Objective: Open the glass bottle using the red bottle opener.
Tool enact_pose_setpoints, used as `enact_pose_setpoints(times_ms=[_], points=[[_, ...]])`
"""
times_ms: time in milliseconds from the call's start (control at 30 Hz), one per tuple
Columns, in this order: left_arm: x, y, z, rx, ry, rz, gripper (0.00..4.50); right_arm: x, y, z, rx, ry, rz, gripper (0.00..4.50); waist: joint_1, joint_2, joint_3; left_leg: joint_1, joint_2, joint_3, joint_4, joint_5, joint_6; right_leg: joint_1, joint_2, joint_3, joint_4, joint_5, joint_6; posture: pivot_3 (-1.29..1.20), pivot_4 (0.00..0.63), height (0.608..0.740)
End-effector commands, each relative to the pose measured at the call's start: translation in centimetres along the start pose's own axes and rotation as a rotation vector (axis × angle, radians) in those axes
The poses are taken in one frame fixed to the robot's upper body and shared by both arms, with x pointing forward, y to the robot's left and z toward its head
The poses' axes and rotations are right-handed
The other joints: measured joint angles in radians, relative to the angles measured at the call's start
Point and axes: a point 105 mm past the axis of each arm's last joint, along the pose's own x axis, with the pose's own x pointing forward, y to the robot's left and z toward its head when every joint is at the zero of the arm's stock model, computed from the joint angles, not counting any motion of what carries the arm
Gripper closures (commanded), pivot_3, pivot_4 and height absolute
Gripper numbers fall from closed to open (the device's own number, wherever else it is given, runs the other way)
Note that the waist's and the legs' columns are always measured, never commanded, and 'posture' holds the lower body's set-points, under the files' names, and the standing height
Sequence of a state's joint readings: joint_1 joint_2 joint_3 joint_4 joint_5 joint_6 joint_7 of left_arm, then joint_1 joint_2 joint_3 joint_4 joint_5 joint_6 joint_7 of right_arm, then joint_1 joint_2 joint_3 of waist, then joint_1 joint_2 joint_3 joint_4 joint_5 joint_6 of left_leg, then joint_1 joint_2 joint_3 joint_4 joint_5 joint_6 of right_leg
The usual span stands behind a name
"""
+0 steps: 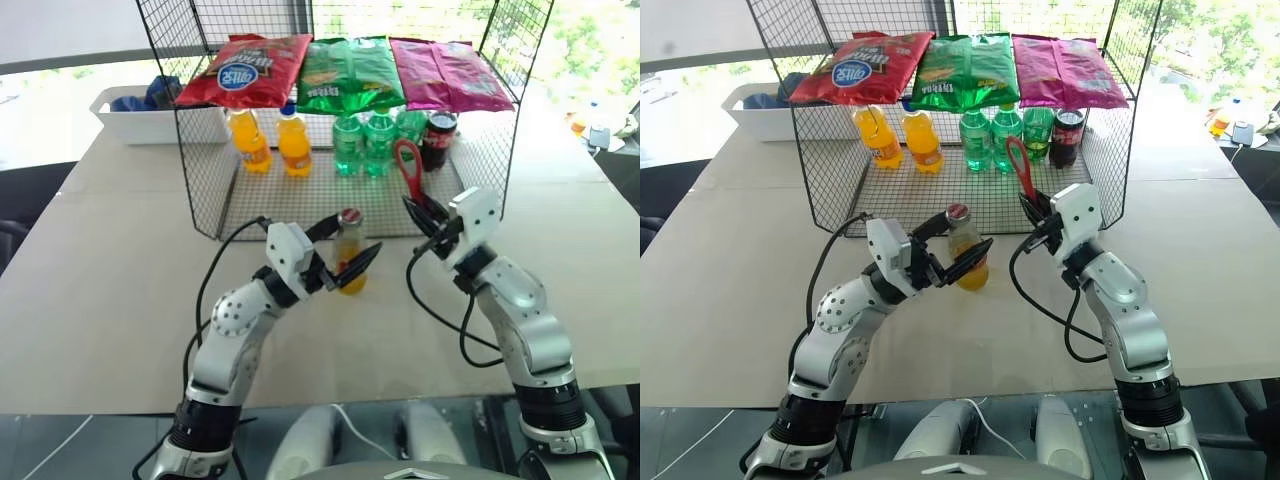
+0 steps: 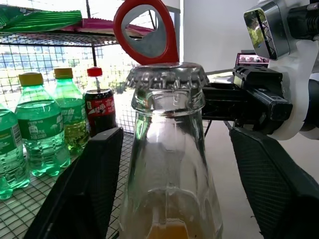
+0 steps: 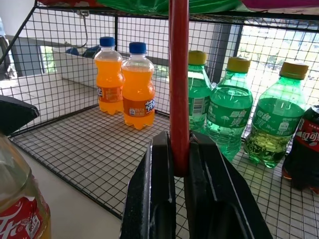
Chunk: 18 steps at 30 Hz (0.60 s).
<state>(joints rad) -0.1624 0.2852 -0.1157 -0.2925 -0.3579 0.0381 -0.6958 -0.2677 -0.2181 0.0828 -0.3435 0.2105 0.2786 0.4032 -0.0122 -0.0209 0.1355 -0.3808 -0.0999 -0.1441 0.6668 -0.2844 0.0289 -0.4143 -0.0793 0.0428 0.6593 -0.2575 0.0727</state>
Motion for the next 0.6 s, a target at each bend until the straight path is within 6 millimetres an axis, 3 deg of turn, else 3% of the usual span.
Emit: enact_pose_setpoints(times_ms=[33,200,300,467,533,600], points=[[-0.18,0.06,0.68,0.021,-0.023,0.002,1.06,0.23,0.50,1.16,-0.035,-0.047,0.027,4.50,0.000,0.000,0.000,0.000,0.000,0.000,0.000,0.000,0.000,0.000,0.000,0.000,0.000,0.000,0.000,0.00,0.150,0.740],[-0.27,0.12,0.68,0.015,-0.024,0.005,1.06,0.26,1.05,0.95,-0.055,-0.039,0.051,4.50,0.000,0.000,0.000,0.000,0.000,0.000,0.000,0.000,0.000,0.000,0.000,0.000,0.000,0.000,0.000,0.00,0.150,0.740],[-0.28,0.27,0.70,0.019,-0.024,0.018,1.83,0.20,1.13,0.85,-0.058,-0.037,0.054,4.50,0.000,0.000,0.000,0.000,0.000,0.000,0.000,0.000,0.000,0.000,0.000,0.000,0.000,0.000,0.000,0.00,0.150,0.740],[-0.29,0.53,0.67,0.020,-0.021,0.032,1.92,0.22,1.11,0.84,-0.060,-0.038,0.055,4.50,0.000,0.000,0.000,0.000,0.000,0.000,0.000,0.000,0.000,0.000,0.000,0.000,0.000,0.000,0.000,0.00,0.150,0.740],[-0.32,0.53,0.69,0.020,-0.022,0.031,2.72,0.23,1.16,0.86,-0.060,-0.038,0.055,4.50,0.001,0.000,0.000,0.000,0.000,0.000,0.000,0.000,0.000,0.000,0.000,0.000,0.000,0.000,0.000,0.00,0.150,0.740],[-0.33,0.53,0.69,0.021,-0.020,0.031,2.99,0.24,1.18,0.86,-0.059,-0.039,0.056,4.50,0.001,0.000,0.000,0.001,0.000,0.000,0.000,0.000,0.000,0.001,0.000,0.000,0.000,0.000,0.000,0.00,0.150,0.740]])
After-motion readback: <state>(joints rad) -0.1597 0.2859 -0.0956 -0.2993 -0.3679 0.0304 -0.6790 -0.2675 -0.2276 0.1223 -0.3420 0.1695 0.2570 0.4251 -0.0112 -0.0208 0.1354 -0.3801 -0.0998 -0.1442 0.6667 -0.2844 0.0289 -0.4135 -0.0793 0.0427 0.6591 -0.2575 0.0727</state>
